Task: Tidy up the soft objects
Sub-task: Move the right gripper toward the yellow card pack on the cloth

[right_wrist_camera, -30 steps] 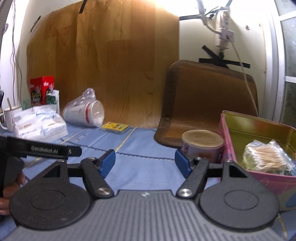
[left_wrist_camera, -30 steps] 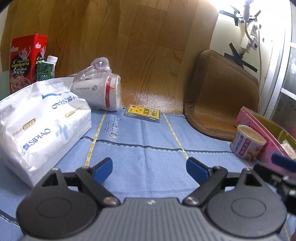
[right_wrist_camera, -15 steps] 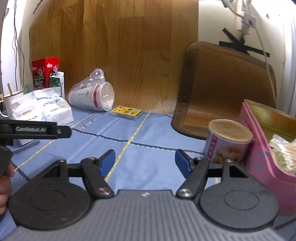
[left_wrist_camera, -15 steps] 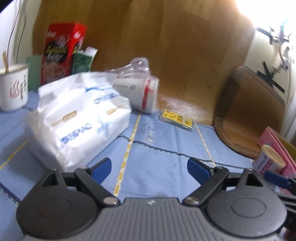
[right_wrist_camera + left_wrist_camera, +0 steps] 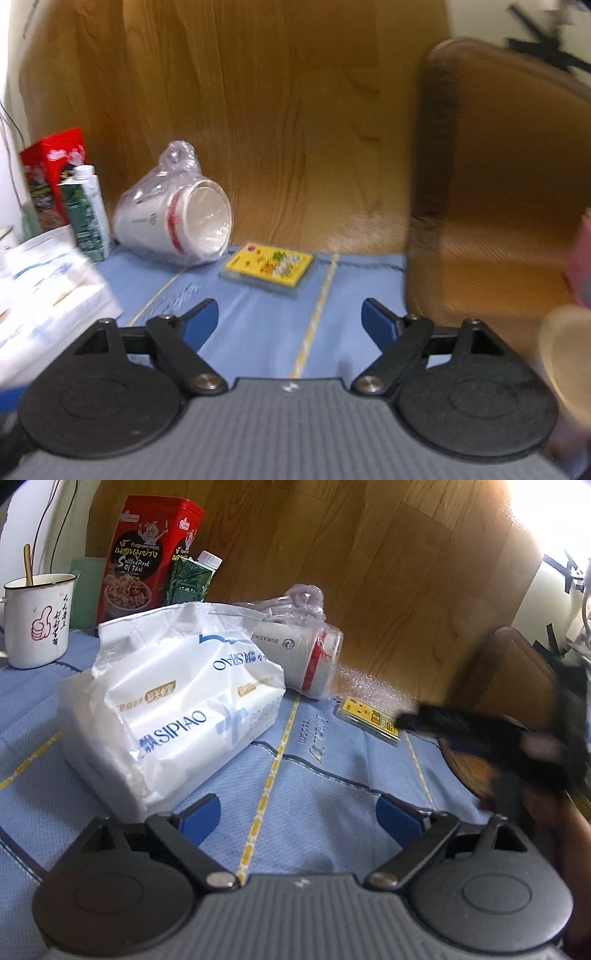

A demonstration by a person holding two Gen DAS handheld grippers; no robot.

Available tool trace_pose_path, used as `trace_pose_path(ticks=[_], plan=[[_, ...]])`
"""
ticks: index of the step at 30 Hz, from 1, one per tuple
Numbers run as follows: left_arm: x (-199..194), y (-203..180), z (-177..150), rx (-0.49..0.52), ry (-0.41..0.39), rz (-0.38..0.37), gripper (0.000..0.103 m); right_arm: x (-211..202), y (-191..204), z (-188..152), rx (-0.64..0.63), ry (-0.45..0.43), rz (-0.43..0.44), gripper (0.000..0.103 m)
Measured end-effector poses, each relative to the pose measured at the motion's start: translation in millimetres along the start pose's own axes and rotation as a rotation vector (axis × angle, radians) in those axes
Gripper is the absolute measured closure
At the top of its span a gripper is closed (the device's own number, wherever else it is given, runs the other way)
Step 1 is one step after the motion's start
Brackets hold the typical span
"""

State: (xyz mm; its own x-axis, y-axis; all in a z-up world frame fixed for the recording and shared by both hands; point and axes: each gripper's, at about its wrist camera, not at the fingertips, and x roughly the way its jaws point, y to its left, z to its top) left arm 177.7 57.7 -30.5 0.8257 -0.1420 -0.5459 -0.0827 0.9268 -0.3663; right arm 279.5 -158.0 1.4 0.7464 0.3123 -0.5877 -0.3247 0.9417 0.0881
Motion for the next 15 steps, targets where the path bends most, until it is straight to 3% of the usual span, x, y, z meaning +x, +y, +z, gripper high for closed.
trace_pose_path(ticks=[6,10,12,15], plan=[[2,-2,1,0.003,0.005,0.002,0.006,65,11,34,-0.032,0.051,-0.038,0.010],[2,-4,1,0.007,0.007,0.003,0.005,99,20,36,-0.077,0.132,-0.028,0.011],[3,-4,2,0.010,0.009,0.003,0.005,103,21,34,-0.077,0.129,-0.004,0.005],[3,-4,2,0.009,0.010,0.003,0.004,102,17,34,-0.072,0.157,0.031,0.005]])
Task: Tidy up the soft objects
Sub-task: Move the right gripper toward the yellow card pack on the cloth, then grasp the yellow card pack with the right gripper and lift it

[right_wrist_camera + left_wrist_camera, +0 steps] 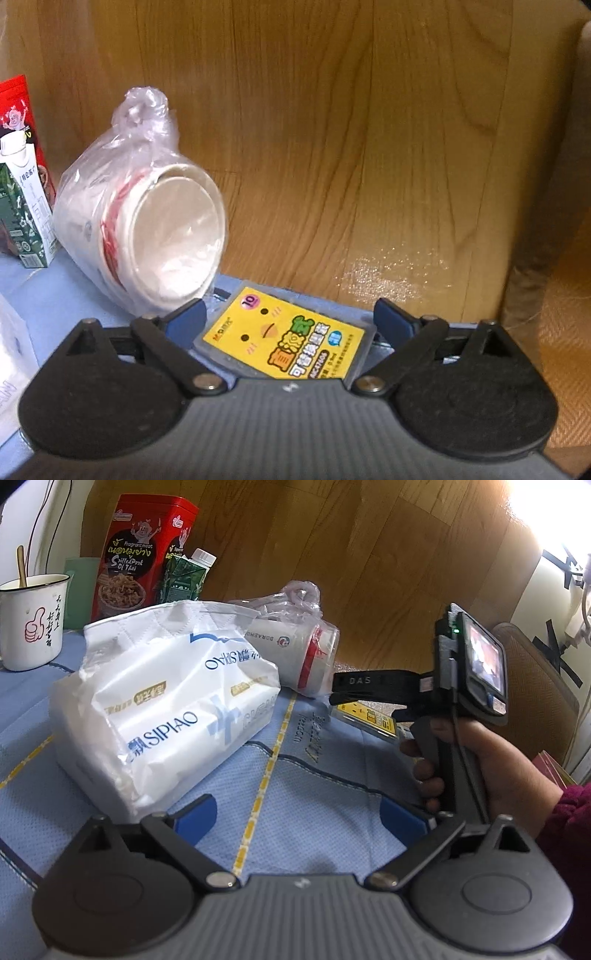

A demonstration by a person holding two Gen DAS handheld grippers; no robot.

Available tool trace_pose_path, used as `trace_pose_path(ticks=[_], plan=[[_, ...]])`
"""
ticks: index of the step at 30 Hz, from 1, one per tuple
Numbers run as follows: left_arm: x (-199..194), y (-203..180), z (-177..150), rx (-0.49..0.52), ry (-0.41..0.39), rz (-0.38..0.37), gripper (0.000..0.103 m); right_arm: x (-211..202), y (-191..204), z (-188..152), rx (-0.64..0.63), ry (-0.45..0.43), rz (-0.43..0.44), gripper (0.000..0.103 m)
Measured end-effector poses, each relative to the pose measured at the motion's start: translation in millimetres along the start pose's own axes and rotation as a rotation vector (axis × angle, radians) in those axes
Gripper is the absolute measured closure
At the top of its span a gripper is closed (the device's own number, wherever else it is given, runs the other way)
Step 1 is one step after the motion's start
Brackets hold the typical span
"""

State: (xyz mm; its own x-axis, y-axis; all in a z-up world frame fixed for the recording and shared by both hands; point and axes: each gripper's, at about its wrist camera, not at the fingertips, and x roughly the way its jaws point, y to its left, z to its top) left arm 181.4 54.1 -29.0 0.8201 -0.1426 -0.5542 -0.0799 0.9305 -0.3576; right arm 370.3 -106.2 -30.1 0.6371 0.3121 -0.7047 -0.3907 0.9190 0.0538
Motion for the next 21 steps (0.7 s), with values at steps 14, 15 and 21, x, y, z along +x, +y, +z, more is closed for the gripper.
trace_pose_path(ticks=[14,15,21], plan=[[0,6,2,-0.033,-0.014,0.003,0.004,-60,-6,-41,-0.033,0.021,0.126,0.006],[-1,7,2,-0.040,-0.017,0.004,0.004,-67,-6,-46,-0.039,0.016,0.125,0.006],[-2,12,2,-0.067,-0.025,0.005,0.004,-106,-13,-81,-0.061,0.001,0.130,0.006]])
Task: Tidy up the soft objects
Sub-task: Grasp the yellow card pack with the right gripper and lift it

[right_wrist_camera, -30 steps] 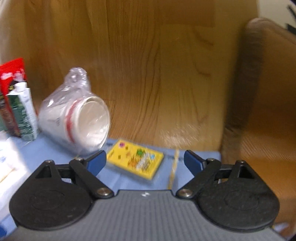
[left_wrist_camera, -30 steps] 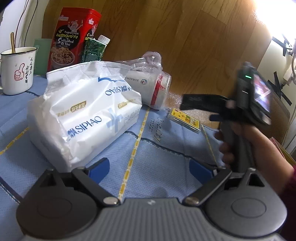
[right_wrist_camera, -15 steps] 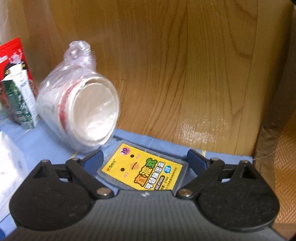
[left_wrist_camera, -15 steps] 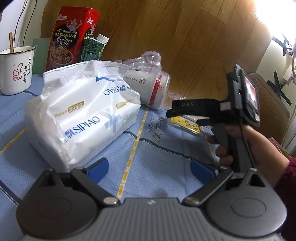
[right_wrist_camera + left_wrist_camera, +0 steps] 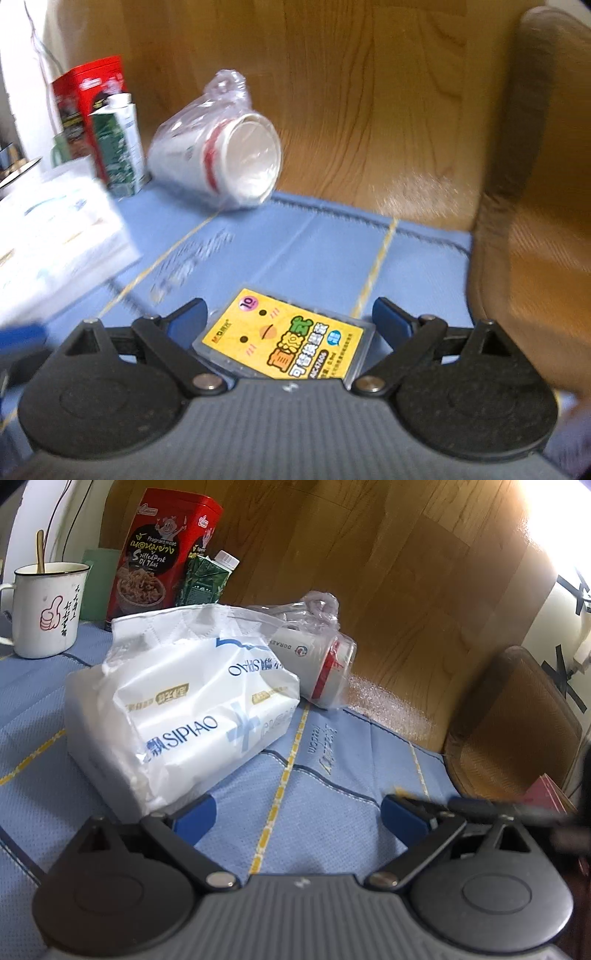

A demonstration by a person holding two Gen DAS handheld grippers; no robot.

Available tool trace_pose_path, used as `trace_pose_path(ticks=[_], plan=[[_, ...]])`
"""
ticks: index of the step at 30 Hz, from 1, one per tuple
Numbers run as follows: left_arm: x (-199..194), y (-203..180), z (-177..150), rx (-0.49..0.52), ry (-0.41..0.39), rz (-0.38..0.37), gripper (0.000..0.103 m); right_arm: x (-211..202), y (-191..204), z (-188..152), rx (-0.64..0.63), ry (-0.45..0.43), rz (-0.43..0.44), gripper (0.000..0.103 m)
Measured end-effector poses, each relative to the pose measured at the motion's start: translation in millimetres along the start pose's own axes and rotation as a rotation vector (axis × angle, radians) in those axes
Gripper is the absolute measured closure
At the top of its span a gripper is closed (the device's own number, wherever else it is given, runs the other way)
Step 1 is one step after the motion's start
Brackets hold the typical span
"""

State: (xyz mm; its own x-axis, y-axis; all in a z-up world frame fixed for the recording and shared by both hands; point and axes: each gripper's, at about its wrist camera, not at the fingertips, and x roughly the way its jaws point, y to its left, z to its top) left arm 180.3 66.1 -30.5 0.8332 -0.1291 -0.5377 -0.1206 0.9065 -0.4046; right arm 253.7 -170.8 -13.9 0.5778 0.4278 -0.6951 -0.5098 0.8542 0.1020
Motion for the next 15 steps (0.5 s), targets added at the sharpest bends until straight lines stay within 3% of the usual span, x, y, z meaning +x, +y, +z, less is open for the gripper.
trace_pose_path(ticks=[7,15], plan=[[0,-4,-1,0.029,0.006,0.003,0.002,-64,7,-57,-0.003,-0.028,0.033,0.006],[0,-12,-5,0.085,0.009,-0.026,0.002,-126,18,-113,0.102,-0.081,0.019,0.005]])
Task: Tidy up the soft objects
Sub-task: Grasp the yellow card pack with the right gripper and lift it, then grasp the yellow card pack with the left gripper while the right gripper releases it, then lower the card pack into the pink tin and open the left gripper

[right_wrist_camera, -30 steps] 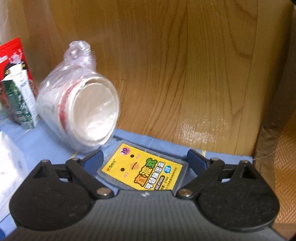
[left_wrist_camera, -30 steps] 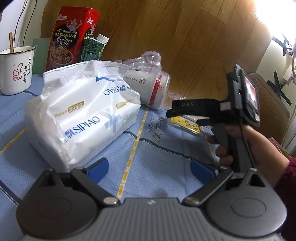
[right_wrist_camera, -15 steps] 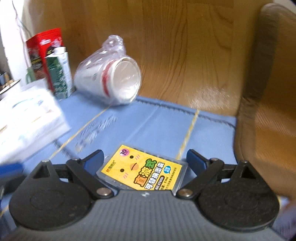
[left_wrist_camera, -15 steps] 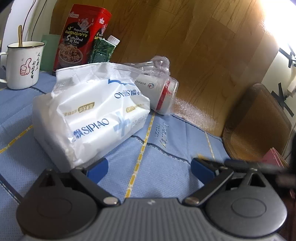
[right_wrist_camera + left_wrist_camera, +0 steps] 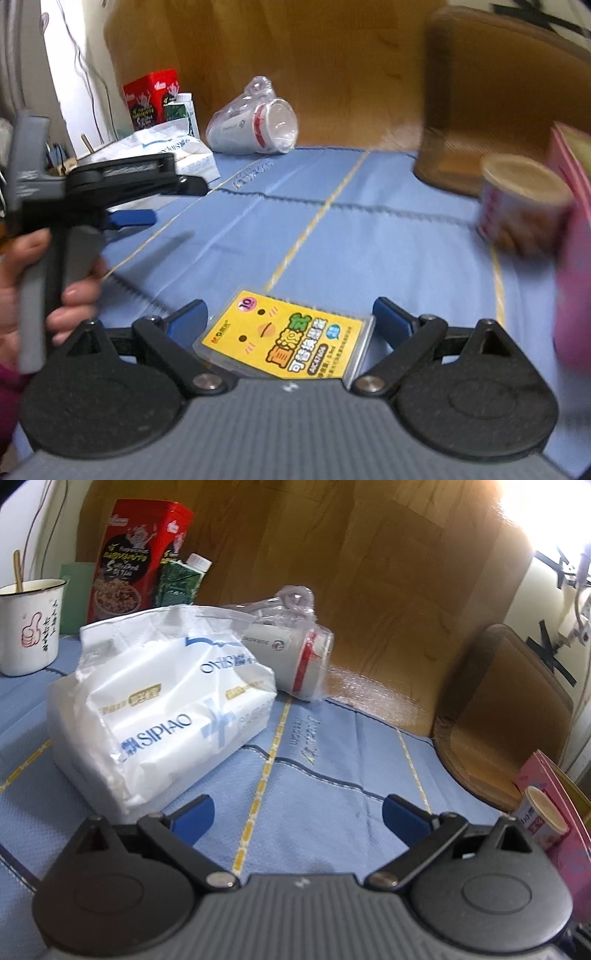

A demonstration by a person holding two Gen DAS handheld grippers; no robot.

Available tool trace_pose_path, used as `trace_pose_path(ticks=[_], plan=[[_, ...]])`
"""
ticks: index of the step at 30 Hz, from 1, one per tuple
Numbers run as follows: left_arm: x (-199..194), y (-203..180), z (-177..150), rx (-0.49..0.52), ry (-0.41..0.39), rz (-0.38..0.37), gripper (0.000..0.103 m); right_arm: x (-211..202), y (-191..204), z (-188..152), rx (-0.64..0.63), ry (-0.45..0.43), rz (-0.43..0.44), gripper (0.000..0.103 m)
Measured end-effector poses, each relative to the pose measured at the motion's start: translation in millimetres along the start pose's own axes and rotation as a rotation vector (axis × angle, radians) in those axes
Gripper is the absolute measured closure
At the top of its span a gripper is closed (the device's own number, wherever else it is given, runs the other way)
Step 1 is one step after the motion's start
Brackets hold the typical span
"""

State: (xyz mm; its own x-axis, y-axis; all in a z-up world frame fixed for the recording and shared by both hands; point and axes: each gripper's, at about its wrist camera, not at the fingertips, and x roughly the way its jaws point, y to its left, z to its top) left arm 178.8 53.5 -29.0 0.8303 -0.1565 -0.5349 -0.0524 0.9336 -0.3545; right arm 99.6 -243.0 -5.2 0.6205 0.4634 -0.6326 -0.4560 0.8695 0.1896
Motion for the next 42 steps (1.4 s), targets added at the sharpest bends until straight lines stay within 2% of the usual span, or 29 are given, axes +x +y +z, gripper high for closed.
trace_pose_path(ticks=[3,5,9,12,15,18,19,20,21,24,27,29,31,32,34,38,42], plan=[[-2,-3,-1,0.021,-0.007,-0.015,0.002,-15,7,-16,-0.032,0.003,0.015,0.005],[-4,-5,-2,0.033,-0.006,-0.024,0.002,-20,17,-27,-0.095,-0.004,-0.011,0.005],[-16,-7,-12,0.022,0.052,-0.037,0.002,-30,21,-35,-0.170,-0.005,0.004,0.005],[-39,-11,-24,0.015,0.099,-0.121,0.003,-36,14,-32,-0.183,-0.038,0.008,0.005],[-62,-21,-32,0.034,0.137,-0.188,0.005,-30,10,-21,-0.274,-0.034,0.023,0.005],[-82,-33,-39,0.047,0.166,-0.244,0.006,-10,3,-13,-0.361,0.048,0.053,0.006],[-87,-36,-42,0.048,0.176,-0.263,0.008,-6,-1,-13,-0.356,0.063,0.065,0.007],[-91,-41,-47,0.050,0.191,-0.286,0.009,-7,-6,-12,-0.327,0.070,0.099,0.012],[-92,-45,-51,0.053,0.207,-0.299,0.011,-10,-9,-12,-0.301,0.066,0.119,0.022],[-86,-58,-64,0.048,0.284,-0.331,0.017,-22,-16,-19,-0.212,0.027,0.096,0.034],[-67,-71,-71,0.023,0.360,-0.362,0.018,-36,-29,-30,-0.004,-0.019,0.154,0.037],[-60,-84,-71,0.039,0.356,-0.374,0.023,-45,-32,-41,0.079,-0.049,0.177,0.038],[-51,-97,-71,0.057,0.382,-0.376,0.055,-51,-25,-49,0.093,-0.081,0.155,0.039],[-47,-105,-70,0.074,0.392,-0.386,0.064,-55,-23,-52,0.100,-0.098,0.131,0.039],[-44,-124,-65,0.106,0.402,-0.437,0.067,-64,-23,-53,0.097,-0.143,0.079,0.040],[-52,-182,-38,0.230,0.332,-0.531,0.067,-95,-44,-39,0.109,-0.274,0.000,0.040],[-47,-251,-22,0.346,0.269,-0.609,0.065,-123,-68,-22,0.087,-0.413,-0.131,0.040]])
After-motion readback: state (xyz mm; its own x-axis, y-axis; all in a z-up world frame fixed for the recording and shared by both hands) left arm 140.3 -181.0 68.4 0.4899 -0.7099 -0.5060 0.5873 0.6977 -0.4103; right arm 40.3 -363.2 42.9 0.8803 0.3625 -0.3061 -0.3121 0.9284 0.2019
